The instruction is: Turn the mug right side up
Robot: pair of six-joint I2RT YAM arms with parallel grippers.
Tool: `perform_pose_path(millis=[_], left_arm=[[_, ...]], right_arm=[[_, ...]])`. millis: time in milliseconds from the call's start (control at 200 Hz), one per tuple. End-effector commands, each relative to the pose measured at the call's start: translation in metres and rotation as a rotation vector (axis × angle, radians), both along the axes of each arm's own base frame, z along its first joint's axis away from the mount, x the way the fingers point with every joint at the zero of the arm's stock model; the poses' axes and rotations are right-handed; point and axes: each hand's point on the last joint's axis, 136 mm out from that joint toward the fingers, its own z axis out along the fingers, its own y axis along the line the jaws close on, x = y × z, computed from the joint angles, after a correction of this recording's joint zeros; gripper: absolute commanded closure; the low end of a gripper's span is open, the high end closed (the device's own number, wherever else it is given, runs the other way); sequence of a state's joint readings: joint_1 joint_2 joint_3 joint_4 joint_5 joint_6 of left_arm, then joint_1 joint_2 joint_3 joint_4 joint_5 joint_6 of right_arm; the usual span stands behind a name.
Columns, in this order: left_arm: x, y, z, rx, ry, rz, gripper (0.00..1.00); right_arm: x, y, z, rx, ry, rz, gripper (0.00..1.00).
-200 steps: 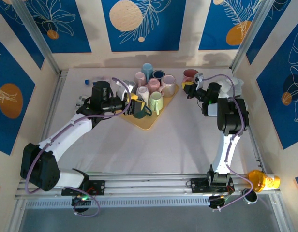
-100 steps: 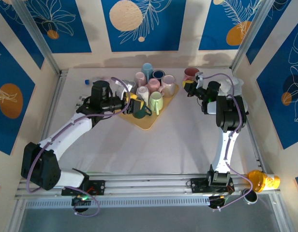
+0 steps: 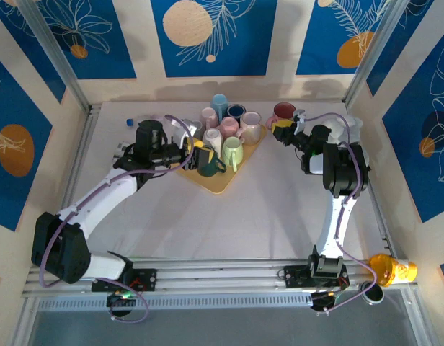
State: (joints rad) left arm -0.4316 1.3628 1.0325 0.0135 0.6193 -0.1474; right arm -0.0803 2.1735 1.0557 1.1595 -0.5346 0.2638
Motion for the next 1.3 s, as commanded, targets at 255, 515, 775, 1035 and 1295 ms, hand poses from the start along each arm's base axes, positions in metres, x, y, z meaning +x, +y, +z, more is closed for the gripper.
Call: perform_pose_path(millis=[255, 515, 775, 1035, 1295], left_arm=[[0.003, 0.018, 0.005, 0.017, 0.025, 0.105, 0.32], [0.003, 0.053, -0.028, 0.077, 0.222, 0.346, 0.31], [-0.016, 0.071, -0.058, 0.080, 0.492, 0.465, 0.33], [-0.031, 0.082, -0.072, 0.010, 0.623, 0.479, 0.36], [-0.050, 0.087, -0.077, -0.040, 0.653, 0.447, 0.31]], right_arm=[[-0.051, -0.007, 0.063, -0.013, 0.016, -0.067, 0.63], [-0.129, 0.038, 0.085, -0.204, 0.376, 0.008, 0.56], [-0.220, 0.121, 0.091, -0.321, 0.378, 0.388, 0.56], [-0.230, 0.171, 0.072, -0.495, 0.424, 0.510, 0.54], [-0.196, 0.192, 0.038, -0.627, 0.463, 0.520, 0.51]])
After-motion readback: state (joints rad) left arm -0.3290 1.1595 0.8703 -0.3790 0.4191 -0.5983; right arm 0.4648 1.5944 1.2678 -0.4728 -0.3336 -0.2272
